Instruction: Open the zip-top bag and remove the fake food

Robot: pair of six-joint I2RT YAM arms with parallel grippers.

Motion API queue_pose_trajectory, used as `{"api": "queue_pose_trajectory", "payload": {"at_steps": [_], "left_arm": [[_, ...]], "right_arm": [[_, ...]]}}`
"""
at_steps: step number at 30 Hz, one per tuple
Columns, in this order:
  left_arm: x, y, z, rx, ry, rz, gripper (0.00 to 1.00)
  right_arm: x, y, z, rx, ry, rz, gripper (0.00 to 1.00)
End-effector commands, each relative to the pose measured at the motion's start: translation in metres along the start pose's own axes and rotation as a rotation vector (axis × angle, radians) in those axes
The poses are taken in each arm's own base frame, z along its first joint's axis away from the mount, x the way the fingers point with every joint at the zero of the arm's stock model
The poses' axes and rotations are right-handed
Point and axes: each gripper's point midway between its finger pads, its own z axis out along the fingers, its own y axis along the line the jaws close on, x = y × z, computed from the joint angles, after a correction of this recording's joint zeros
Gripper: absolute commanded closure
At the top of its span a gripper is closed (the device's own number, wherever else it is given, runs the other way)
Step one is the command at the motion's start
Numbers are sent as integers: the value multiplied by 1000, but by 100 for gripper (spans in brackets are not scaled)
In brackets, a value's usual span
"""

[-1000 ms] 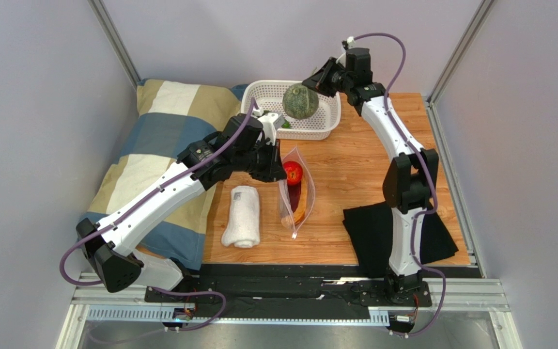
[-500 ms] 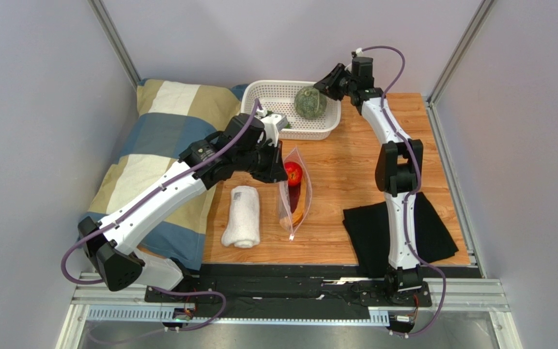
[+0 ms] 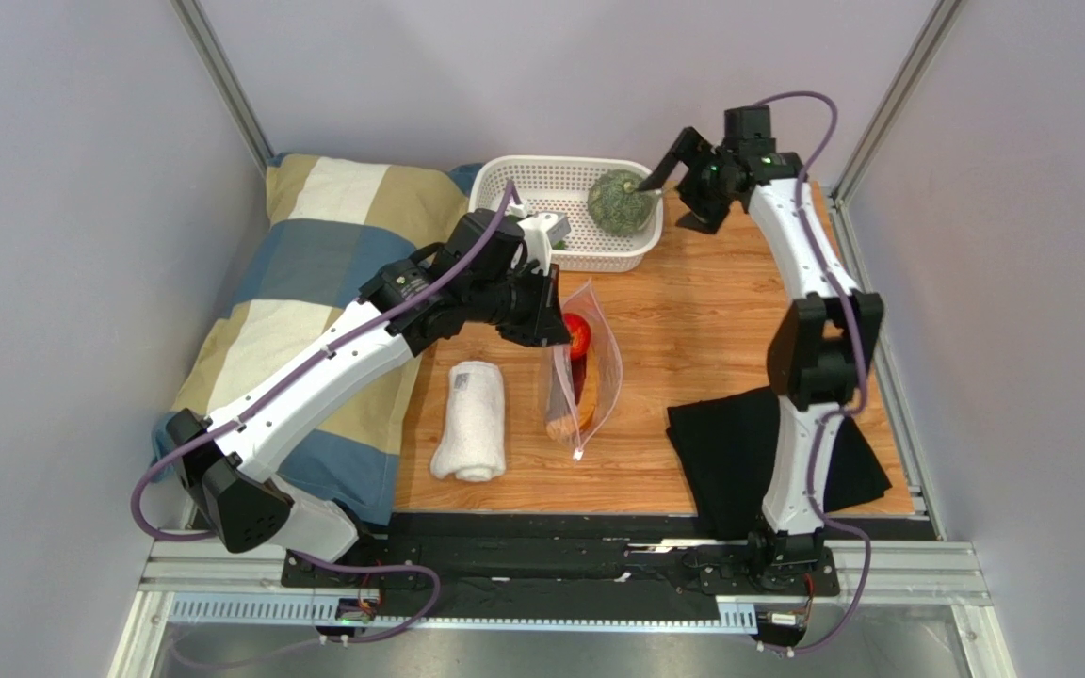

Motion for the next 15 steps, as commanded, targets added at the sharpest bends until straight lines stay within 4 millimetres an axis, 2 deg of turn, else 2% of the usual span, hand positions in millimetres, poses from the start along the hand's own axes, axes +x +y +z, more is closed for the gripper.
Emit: {"api": "queue_pose_trajectory", "payload": {"at_steps": [1,2,4,5,6,7,8,10,11,12,13,14,15], "left_arm": [[-19,-14,-14,37,-52,-4,100],[-19,-15,-15,38,-49,-6,100],[-19,-15,-21,22,-36,-23,100],[-19,-14,-23,8,-29,-35,100],[-19,-12,-24,-11,-27,-48,100],[-18,-12,-28,-25,-17,-57,100],[-18,-11,-30,-33,-15,-68,100],[-18,-15,-32,-32,-7,-87,100],[-16,-19,-31,-21,-2,-90,100],[-15,-23,-29,-11,5,-99,100],[-15,-26,-26,-3,12,-101,100],[-13,-30,-22,6,22,-99,100],[-11,-36,-18,20,34,-105,100]], "right_arm": [[46,0,-135,124,1,-114,0],[74,-11,-138,156,58,-136,0],[96,-11,-167,174,67,-203,0],[110,2,-195,129,44,-262,0],[126,-1,-202,117,73,-278,2],[140,7,-213,68,92,-297,4],[155,23,-237,7,76,-329,8],[176,37,-256,-52,93,-347,14],[192,49,-264,-97,118,-365,28],[201,58,-278,-142,115,-352,34],[207,66,-282,-174,120,-348,38],[218,74,-286,-209,139,-354,51],[224,81,-293,-246,141,-339,56]]}}
